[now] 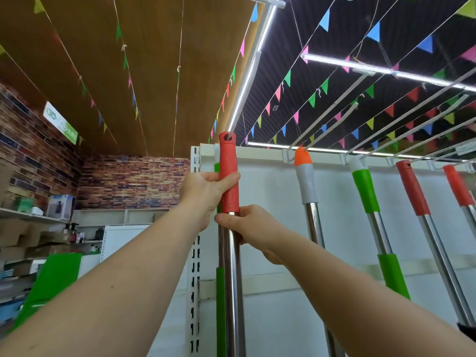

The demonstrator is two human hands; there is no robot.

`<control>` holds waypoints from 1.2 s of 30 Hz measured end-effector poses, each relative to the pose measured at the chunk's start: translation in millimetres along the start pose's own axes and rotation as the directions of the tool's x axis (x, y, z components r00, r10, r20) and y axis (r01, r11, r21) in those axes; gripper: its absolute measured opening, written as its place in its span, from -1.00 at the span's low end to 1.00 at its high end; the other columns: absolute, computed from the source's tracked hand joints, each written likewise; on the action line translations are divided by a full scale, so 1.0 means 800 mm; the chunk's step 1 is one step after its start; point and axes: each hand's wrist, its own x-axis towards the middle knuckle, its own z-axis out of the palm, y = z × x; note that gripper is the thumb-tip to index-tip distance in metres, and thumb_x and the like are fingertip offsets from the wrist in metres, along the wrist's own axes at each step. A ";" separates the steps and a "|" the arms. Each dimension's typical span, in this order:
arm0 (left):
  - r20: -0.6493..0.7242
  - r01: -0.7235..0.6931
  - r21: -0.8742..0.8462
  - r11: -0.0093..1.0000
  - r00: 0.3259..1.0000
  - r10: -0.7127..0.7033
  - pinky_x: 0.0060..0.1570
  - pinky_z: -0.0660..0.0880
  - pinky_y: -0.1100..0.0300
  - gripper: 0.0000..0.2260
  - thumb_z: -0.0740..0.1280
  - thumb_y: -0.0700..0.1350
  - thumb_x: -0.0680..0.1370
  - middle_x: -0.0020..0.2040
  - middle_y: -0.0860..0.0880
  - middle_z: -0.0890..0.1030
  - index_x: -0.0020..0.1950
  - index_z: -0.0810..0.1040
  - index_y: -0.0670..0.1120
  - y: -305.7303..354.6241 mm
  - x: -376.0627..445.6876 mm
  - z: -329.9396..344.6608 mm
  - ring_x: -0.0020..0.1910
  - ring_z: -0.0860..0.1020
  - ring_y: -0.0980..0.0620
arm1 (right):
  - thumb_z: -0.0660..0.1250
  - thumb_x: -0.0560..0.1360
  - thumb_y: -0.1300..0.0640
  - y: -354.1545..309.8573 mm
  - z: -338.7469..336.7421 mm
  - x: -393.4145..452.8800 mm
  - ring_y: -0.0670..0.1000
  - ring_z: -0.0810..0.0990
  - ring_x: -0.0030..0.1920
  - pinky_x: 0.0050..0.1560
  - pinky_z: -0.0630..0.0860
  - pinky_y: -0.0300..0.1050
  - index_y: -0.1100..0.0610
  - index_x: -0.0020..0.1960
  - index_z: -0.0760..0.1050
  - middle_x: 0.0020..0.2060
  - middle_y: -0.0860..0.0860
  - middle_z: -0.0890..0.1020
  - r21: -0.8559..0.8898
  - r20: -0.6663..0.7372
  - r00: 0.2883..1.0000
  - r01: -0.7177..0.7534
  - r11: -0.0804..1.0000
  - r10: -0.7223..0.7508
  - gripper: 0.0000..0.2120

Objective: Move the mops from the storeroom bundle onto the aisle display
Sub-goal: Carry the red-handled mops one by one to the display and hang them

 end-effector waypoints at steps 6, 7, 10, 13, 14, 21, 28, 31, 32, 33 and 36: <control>0.018 0.026 0.071 0.997 0.999 -0.027 0.17 0.51 -0.07 -0.69 0.47 -0.16 0.40 0.08 -0.19 0.61 0.10 0.50 -0.15 -0.001 -0.012 -0.004 0.04 0.60 -0.18 | 0.28 0.50 -0.01 -0.001 0.007 -0.016 -0.04 0.35 -0.38 -0.33 0.31 -0.21 0.16 -0.15 0.44 -0.38 -0.01 0.38 -0.077 -0.114 0.992 0.042 0.996 -0.051 -0.77; 0.023 0.032 0.093 0.995 0.999 -0.035 0.17 0.50 -0.06 -0.65 0.47 -0.17 0.41 0.09 -0.19 0.60 0.14 0.48 -0.14 0.000 -0.016 -0.003 0.04 0.60 -0.18 | 0.28 0.51 -0.02 -0.005 0.006 -0.021 -0.04 0.38 -0.35 -0.34 0.31 -0.21 0.15 -0.11 0.45 -0.35 -0.01 0.42 -0.099 -0.101 0.994 0.040 0.994 -0.050 -0.78; 0.025 0.055 0.143 0.988 0.998 -0.059 0.21 0.47 -0.08 -0.53 0.45 -0.16 0.42 0.13 -0.18 0.58 0.29 0.40 -0.14 0.006 -0.031 -0.003 0.10 0.58 -0.15 | 0.28 0.50 -0.05 -0.012 0.001 -0.038 0.03 0.54 -0.02 -0.18 0.39 -0.19 0.14 0.25 0.39 0.00 0.07 0.56 -0.142 -0.082 0.996 0.028 0.989 -0.040 -0.60; 0.016 0.065 0.184 0.981 0.998 -0.069 0.20 0.47 -0.03 -0.51 0.42 -0.15 0.45 0.11 -0.15 0.54 0.34 0.36 -0.15 0.014 -0.048 -0.004 0.13 0.55 -0.12 | 0.28 0.49 -0.09 -0.016 -0.009 -0.052 0.04 0.48 0.17 0.00 0.39 -0.16 0.15 0.45 0.17 0.26 0.08 0.47 -0.170 -0.121 0.992 0.020 0.985 -0.041 -0.37; 0.010 0.067 0.195 0.979 0.997 -0.070 0.18 0.47 0.00 -0.51 0.42 -0.14 0.46 0.09 -0.13 0.52 0.34 0.36 -0.15 0.016 -0.054 -0.004 0.13 0.53 -0.10 | 0.29 0.49 -0.08 -0.018 -0.013 -0.058 0.03 0.47 0.16 0.02 0.39 -0.16 0.14 0.46 0.17 0.28 0.08 0.45 -0.161 -0.127 0.991 0.022 0.987 -0.043 -0.36; -0.072 0.124 0.188 0.974 0.991 -0.112 0.23 0.46 -0.03 -0.53 0.38 -0.09 0.49 0.16 -0.12 0.47 0.36 0.37 -0.13 0.027 -0.108 -0.003 0.14 0.49 -0.10 | 0.26 0.51 -0.06 -0.024 -0.019 -0.106 -0.02 0.45 0.04 -0.03 0.36 -0.19 0.09 0.42 0.25 0.27 0.05 0.47 -0.121 -0.110 0.993 0.036 0.992 -0.050 -0.47; -0.145 0.145 0.171 0.974 0.982 -0.121 0.27 0.43 -0.07 -0.70 0.30 -0.04 0.53 0.22 -0.09 0.50 0.25 0.44 -0.03 0.015 -0.185 -0.009 0.19 0.48 -0.08 | 0.26 0.52 -0.04 0.014 -0.003 -0.180 -0.04 0.43 0.28 0.14 0.31 -0.23 0.05 0.36 0.35 0.32 -0.02 0.46 -0.002 -0.076 0.997 0.008 1.000 -0.008 -0.55; -0.156 0.208 0.153 0.966 0.970 -0.184 0.26 0.44 -0.06 -0.76 0.30 -0.04 0.53 0.21 -0.04 0.51 0.20 0.44 0.02 0.000 -0.223 -0.012 0.19 0.49 -0.05 | 0.26 0.52 -0.03 0.036 0.006 -0.207 -0.07 0.42 0.29 0.17 0.32 -0.24 0.03 0.34 0.38 0.29 -0.05 0.48 0.055 -0.042 0.998 -0.037 0.998 0.039 -0.59; -0.159 0.228 0.149 0.962 0.966 -0.204 0.26 0.43 -0.07 -0.79 0.31 -0.04 0.53 0.21 -0.04 0.51 0.16 0.44 0.03 -0.006 -0.236 -0.013 0.19 0.49 -0.05 | 0.25 0.52 -0.03 0.041 0.009 -0.214 -0.08 0.42 0.29 0.16 0.31 -0.24 0.03 0.33 0.38 0.28 -0.05 0.48 0.069 -0.034 0.998 -0.055 0.996 0.057 -0.60; -0.160 0.248 0.143 0.958 0.961 -0.225 0.26 0.43 -0.07 -0.81 0.31 -0.04 0.53 0.21 -0.05 0.51 0.12 0.44 0.04 -0.010 -0.248 -0.013 0.19 0.48 -0.06 | 0.25 0.52 -0.02 0.045 0.011 -0.221 -0.08 0.41 0.29 0.16 0.30 -0.25 0.03 0.33 0.39 0.28 -0.05 0.48 0.083 -0.027 0.997 -0.072 0.994 0.075 -0.61; -0.162 0.294 0.140 0.946 0.949 -0.271 0.25 0.43 -0.04 -0.83 0.31 -0.05 0.53 0.16 -0.05 0.52 0.10 0.43 0.04 -0.023 -0.278 -0.013 0.18 0.49 -0.05 | 0.25 0.53 0.02 0.052 0.016 -0.241 -0.08 0.44 0.24 0.13 0.32 -0.27 0.05 0.34 0.37 0.27 -0.04 0.49 0.106 -0.009 0.993 -0.117 0.987 0.119 -0.61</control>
